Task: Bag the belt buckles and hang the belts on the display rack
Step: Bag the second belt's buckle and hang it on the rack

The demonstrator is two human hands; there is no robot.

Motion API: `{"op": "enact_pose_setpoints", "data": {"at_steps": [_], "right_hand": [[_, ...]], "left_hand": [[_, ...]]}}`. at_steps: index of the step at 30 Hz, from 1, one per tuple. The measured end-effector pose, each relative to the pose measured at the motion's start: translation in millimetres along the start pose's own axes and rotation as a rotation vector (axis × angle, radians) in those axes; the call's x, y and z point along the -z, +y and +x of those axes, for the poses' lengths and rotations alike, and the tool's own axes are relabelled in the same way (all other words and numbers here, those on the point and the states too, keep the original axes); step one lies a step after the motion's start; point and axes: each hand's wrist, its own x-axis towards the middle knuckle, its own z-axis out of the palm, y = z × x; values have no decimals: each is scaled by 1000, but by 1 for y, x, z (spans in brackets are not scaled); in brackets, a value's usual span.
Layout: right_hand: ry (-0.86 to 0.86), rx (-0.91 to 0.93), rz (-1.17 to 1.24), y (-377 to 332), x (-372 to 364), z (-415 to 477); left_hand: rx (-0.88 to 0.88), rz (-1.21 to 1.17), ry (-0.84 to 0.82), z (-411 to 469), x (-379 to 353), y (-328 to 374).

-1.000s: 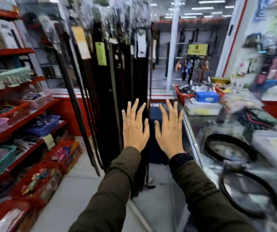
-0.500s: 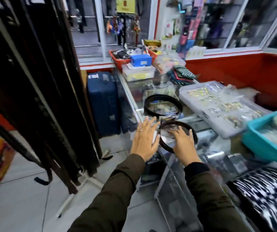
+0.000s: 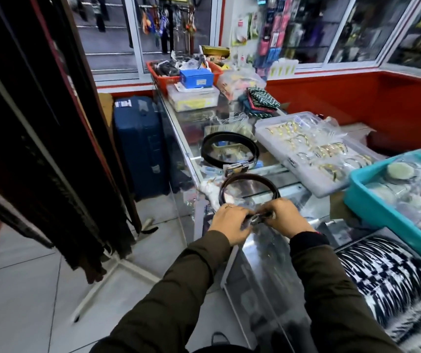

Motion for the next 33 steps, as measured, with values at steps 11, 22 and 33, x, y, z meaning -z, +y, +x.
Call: {"op": "enact_pose_setpoints", "data": {"at_steps": [11, 22, 33], "right_hand": [[-24, 245, 435, -89, 10, 20], [-24, 415, 999, -213, 3, 46], [-182, 686, 1048, -303, 15, 41]], "left_hand": [[52, -137, 221, -48, 95, -77], [520, -1006, 776, -126, 152, -113], [452, -905, 1187, -183, 233, -106]]}}
